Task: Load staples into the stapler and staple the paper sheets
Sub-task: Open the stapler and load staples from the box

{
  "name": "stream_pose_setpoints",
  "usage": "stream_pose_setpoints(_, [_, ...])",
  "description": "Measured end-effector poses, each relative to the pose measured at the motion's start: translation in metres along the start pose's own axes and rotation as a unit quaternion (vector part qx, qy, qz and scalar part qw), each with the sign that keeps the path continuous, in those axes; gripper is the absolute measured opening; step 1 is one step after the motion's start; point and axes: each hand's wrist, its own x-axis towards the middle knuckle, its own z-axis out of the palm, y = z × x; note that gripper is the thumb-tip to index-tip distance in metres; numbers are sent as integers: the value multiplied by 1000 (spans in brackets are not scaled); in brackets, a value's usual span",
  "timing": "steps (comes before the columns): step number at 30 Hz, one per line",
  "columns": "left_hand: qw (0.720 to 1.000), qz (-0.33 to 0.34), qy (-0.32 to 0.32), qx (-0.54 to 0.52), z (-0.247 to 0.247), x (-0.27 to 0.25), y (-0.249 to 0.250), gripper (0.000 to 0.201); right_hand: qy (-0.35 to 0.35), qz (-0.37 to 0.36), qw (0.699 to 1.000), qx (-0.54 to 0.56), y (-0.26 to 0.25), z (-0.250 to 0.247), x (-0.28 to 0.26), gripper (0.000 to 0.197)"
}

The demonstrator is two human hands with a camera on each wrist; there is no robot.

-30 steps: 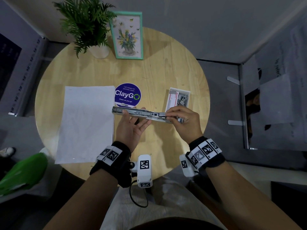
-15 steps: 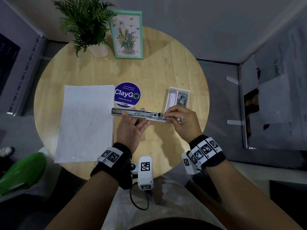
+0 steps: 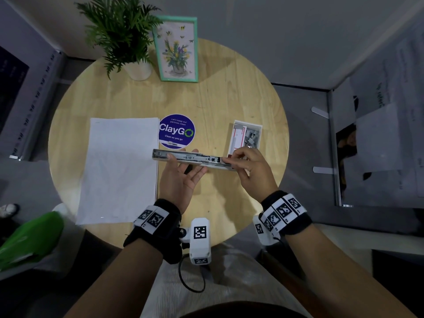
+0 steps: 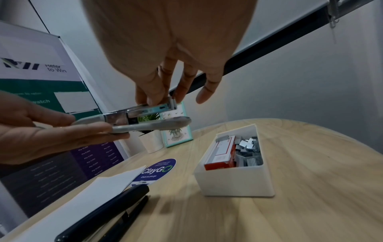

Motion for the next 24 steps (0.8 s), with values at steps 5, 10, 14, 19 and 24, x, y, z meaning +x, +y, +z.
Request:
stream_pose_setpoints(5, [999, -11, 2, -30, -2, -3, -1, 51, 18, 22, 999, 31, -3, -1, -6, 26])
stream_pose_setpoints(10, [998, -17, 3, -63, -8, -6, -2, 45, 3, 41, 997, 72, -6, 0, -9, 24])
stream_pose_setpoints(14, [998, -7, -7, -59, -11, -8, -3, 41, 18, 127, 973, 193, -18, -3, -4, 16])
stream_pose_setpoints(19, [999, -3, -32, -41, -13, -11, -3, 44, 11, 275, 901, 334, -30, -7, 4, 16])
stream_pose_setpoints(24, [998, -3, -47, -36, -18, -13, 1, 43, -70, 419, 775, 468, -35, -16, 11, 33])
